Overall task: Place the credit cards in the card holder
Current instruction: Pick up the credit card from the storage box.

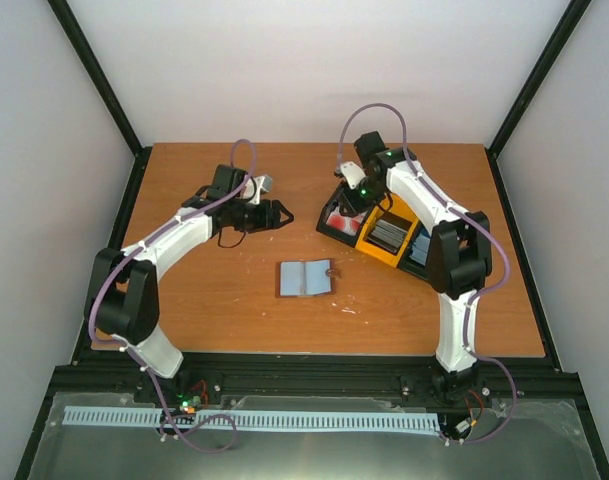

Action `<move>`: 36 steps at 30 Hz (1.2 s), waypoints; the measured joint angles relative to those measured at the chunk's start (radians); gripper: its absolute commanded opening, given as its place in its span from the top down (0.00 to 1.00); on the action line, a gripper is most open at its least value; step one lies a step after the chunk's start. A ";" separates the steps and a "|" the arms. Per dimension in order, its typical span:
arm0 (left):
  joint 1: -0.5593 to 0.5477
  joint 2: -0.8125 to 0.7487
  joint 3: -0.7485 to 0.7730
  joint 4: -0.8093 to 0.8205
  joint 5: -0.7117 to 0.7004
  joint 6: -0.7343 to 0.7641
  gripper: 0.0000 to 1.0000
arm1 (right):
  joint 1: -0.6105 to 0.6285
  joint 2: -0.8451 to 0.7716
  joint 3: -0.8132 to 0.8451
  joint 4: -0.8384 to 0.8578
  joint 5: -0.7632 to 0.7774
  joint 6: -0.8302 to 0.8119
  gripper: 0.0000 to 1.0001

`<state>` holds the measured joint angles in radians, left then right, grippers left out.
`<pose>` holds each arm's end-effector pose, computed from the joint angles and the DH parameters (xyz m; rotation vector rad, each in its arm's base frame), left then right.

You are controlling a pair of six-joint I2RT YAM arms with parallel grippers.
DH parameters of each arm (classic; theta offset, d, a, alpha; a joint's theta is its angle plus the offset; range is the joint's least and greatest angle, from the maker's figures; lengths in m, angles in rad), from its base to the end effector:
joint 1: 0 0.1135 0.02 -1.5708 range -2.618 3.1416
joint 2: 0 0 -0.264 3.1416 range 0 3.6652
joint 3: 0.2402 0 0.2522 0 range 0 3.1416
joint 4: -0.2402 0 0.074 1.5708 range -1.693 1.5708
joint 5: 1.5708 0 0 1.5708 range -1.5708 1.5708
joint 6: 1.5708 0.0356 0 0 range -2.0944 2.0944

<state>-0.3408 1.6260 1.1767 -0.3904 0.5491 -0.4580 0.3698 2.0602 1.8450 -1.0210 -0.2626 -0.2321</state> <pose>0.3246 -0.1348 0.2471 0.1221 2.4996 -1.0160 0.3993 0.1647 0.2504 -0.8894 2.6551 0.4013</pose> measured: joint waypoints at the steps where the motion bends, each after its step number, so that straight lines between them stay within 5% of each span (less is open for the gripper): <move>1: 0.000 0.009 0.004 -0.001 0.002 0.005 0.34 | 0.000 0.006 0.011 -0.005 -0.005 -0.005 0.56; 28: 0.010 0.079 0.049 -0.053 -0.046 0.038 0.34 | 0.082 0.286 0.194 0.001 0.221 -0.047 0.42; 36: 0.010 0.091 0.049 -0.055 -0.049 0.039 0.34 | 0.074 0.288 0.193 0.000 0.219 -0.065 0.59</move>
<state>-0.3305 1.7168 1.2259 -0.4458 0.5003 -0.4187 0.4438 2.3478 2.0384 -1.0210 -0.0433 -0.2970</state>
